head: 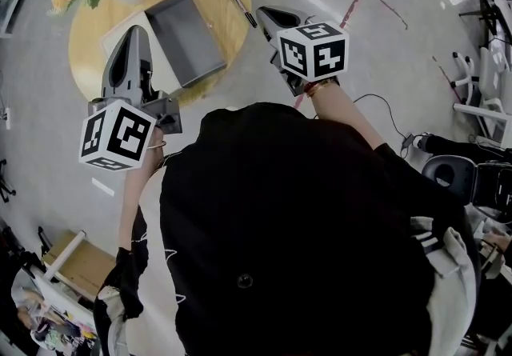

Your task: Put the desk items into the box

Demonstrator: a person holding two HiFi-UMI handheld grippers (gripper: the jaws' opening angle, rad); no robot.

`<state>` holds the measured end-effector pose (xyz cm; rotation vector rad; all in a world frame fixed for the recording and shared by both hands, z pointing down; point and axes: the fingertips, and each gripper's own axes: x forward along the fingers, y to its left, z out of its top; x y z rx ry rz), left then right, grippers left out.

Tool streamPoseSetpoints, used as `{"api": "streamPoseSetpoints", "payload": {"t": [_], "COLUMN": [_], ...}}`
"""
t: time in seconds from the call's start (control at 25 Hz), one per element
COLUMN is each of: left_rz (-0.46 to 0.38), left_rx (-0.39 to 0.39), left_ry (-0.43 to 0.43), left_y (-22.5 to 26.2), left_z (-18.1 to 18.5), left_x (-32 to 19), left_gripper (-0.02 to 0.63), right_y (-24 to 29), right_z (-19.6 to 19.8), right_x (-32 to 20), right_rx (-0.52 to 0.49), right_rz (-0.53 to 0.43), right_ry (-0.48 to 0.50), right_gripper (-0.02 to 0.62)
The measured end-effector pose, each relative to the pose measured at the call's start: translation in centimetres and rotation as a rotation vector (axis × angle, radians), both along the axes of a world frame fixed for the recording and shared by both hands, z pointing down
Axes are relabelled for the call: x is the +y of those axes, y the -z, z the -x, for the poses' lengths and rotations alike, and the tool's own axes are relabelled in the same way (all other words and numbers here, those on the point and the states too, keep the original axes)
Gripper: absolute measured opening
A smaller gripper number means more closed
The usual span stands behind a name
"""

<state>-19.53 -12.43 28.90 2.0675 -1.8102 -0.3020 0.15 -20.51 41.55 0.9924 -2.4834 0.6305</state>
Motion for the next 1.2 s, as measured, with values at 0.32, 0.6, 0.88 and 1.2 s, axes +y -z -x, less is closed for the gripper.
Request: {"api": "streamPoseSetpoints", "payload": {"t": [0.32, 0.6, 0.88, 1.2], "left_rz": [0.03, 0.039, 0.046, 0.062], "left_rx": [0.005, 0.002, 0.012, 0.022], "left_ry": [0.116, 0.196, 0.233, 0.253], "left_y": [-1.1, -1.2, -1.8, -2.3], "left_z": [4.8, 7.8, 9.9, 10.2], "left_x": [2.5, 4.3, 4.5, 5.0], "left_gripper": [0.011, 0.011, 0.011, 0.011], "right_y": [-4.6, -8.1, -11.4, -13.6], "right_z": [0.1, 0.5, 1.3, 0.4], "right_x": [-2.6, -3.2, -3.2, -2.7], "right_rx": [0.029, 0.088, 0.174, 0.239], "right_rz": [0.075, 0.131, 0.179, 0.24], "right_ry": [-0.082, -0.068, -0.048, -0.064], "right_gripper": [0.006, 0.075, 0.089, 0.101]}}
